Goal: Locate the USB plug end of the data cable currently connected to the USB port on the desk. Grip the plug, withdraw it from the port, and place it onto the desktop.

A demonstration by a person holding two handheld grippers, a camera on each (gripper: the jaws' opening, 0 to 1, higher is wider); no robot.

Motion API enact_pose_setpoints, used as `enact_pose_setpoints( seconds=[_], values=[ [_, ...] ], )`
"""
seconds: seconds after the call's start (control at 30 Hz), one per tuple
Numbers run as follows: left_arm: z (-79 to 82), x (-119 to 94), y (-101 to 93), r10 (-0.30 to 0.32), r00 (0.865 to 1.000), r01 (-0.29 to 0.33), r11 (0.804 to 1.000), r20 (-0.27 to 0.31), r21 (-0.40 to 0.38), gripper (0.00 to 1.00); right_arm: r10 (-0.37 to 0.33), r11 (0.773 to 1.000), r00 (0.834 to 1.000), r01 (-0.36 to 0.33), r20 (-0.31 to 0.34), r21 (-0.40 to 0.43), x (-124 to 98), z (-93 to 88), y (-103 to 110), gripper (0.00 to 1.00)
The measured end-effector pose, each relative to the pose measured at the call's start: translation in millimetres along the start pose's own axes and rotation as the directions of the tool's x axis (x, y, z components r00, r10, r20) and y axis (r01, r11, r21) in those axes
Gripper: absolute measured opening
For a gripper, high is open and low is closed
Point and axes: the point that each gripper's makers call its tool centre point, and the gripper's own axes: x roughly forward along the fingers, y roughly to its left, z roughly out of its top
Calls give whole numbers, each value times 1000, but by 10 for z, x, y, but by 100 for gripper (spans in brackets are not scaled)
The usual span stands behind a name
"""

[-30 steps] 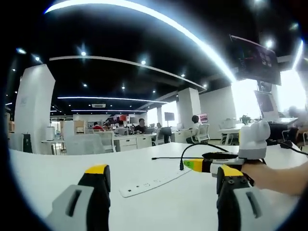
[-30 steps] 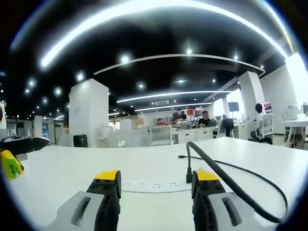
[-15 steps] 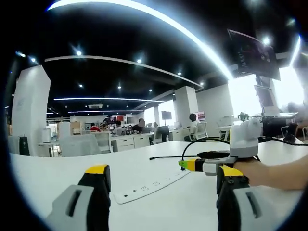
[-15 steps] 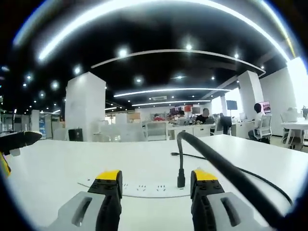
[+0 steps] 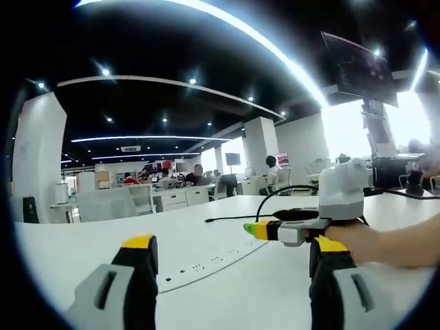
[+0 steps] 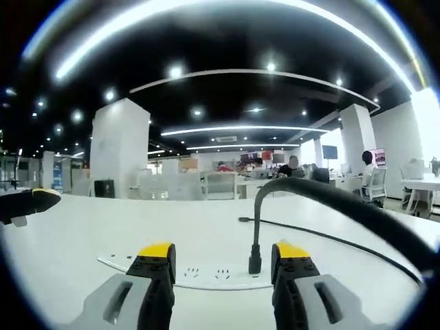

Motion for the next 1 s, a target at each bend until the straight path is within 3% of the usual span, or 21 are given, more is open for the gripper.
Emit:
enact_pose_setpoints(
  seconds=[0.3, 0.4, 0.7, 1.0],
  values=[
    [-75, 132, 47, 2, 1000, -3, 1000, -13, -27, 91, -9, 1000, 1000, 9, -2, -3, 47, -28, -55, 56],
    [-73, 213, 58, 2, 1000, -2, 1000, -13, -3, 91, -17, 1000, 1000, 17, 4, 12, 72, -38, -109, 54],
    [-150, 437, 40, -37, 999, 35, 997, -24, -62, 92, -40, 996, 999, 41, -7, 81, 251, -95, -205, 53],
    [-227, 469, 41, -52, 998, 50, 996, -26, -77, 92, -52, 998, 998, 51, -29, -24, 330, -157, -273, 45]
  ],
)
